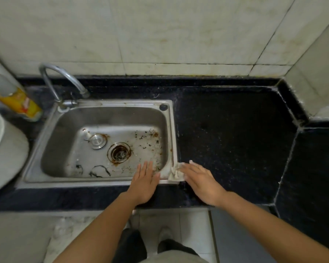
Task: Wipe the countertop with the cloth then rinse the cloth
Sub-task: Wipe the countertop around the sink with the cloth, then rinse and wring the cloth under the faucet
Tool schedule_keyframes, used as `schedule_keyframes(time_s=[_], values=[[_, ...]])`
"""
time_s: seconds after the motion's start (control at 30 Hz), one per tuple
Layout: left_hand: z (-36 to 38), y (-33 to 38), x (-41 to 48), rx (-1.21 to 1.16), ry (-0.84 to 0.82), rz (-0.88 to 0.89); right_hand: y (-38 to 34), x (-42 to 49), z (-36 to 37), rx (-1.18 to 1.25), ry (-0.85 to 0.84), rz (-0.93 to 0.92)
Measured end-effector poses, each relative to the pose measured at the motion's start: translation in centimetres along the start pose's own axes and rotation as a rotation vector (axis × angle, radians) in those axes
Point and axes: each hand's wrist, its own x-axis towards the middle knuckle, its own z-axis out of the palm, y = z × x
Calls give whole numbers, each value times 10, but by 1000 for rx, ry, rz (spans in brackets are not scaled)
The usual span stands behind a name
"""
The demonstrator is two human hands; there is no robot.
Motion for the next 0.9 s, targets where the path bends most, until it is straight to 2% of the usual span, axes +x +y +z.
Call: schedule_keyframes(time_s=[0.1,0.2,0.37,0.57,0.67,0.83,0.9], values=[[-33,-27,6,-62,86,-75,-28,45,-15,142,115,10],[-80,-56,6,-143,212,-127,-64,99,-18,171,183,-46],[-169,-132,15,-201,353,-135,-135,192,-1,207,202,-107],[-261,-216,52,-78,513,-61,-212,282,31,209,176,-20],[-287,-232,80,-11,497,5,-228,306,42,186,248,23],[-307,-227,115,-235,361,-48,-234,321,46,145,355,31],[-307,-230,117,-252,348,-36,-234,323,45,128,366,30]])
